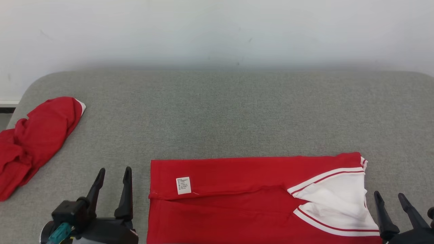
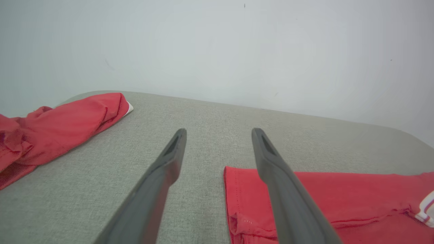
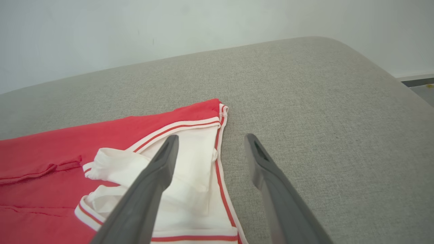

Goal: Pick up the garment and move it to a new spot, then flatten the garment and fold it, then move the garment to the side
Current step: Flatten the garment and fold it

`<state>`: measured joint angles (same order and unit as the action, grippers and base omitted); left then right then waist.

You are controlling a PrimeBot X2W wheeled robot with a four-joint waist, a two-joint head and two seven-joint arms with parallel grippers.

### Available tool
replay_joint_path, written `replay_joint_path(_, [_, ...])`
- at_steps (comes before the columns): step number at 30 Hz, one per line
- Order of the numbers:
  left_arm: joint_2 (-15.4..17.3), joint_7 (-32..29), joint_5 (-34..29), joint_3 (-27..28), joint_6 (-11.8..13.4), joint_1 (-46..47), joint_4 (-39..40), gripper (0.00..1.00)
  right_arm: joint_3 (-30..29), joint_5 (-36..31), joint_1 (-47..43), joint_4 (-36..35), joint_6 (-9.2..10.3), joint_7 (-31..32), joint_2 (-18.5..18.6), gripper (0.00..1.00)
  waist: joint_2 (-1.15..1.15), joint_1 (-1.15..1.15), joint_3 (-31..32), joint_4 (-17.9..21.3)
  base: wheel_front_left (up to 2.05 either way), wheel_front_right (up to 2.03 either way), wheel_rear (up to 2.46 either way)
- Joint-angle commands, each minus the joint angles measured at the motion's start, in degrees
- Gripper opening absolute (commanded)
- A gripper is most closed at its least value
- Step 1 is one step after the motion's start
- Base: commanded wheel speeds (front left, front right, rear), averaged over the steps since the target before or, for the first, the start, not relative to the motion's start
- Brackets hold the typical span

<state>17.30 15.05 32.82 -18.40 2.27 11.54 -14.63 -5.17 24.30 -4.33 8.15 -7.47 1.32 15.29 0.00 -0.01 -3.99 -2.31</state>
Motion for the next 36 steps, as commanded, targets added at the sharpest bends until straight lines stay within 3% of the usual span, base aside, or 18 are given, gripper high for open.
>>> replay_joint_path(1, [-0.73, 0.17, -1.59, 1.70, -0.38, -1.98, 0.84, 1.00, -0.38, -0.61, 1.11, 0.85, -0.03, 0.44, 0.17, 1.00, 0.00, 0.01, 0.67, -0.68, 0.00, 0.00, 0.00])
replay_joint_path(5, [-3.74, 0.17, -7.02, 8.63, -2.03, -6.43, 3.48, 1.00, -0.24, -2.71, 3.77, 5.93, -0.03, 2.50, 0.87, 1.00, 0.00, 0.01, 1.76, -1.85, 0.00, 0.00, 0.00])
replay_joint_path(12, [-6.88, 0.17, -11.57, 13.87, -4.62, -10.11, 4.08, 1.00, 0.84, -3.36, 7.20, 13.57, -0.03, 3.29, 1.84, 1.00, 0.00, 0.01, 2.33, -3.52, 0.00, 0.00, 0.00])
replay_joint_path(21, [-9.67, 0.17, -17.36, 16.59, -7.25, -11.57, 4.24, 1.00, 3.34, -2.48, 13.44, 26.41, -0.03, 3.70, 2.35, 1.00, 0.00, 0.01, 1.85, -5.55, 0.00, 0.00, 0.00])
replay_joint_path(29, [-11.30, 0.18, -18.78, 18.69, -8.78, -10.85, 3.12, 1.00, 6.27, -1.97, 17.65, 35.92, -0.03, 3.94, 2.42, 1.00, 0.00, 0.01, 1.19, -6.59, 0.00, 0.00, 0.00])
replay_joint_path(30, [-11.42, 0.18, -19.06, 18.86, -8.92, -10.79, 3.05, 1.00, 6.77, -1.68, 17.95, 36.80, -0.03, 4.04, 2.35, 0.93, 0.00, 0.01, 1.19, -6.66, 0.00, 0.00, 0.00])
replay_joint_path(31, [-11.51, 0.18, -19.30, 18.97, -9.11, -10.78, 2.98, 1.00, 7.11, -1.27, 18.26, 37.49, -0.03, 3.89, 2.40, 0.00, 0.00, 0.01, 1.16, -6.72, 0.00, 0.00, 0.00])
replay_joint_path(36, [-12.18, 0.18, -20.34, 19.62, -9.30, -11.77, 3.60, 1.00, 8.18, 0.47, 19.35, 40.06, 0.08, 2.68, 3.83, 0.00, 0.00, 0.01, 1.39, -6.18, 0.00, 0.00, 0.00])
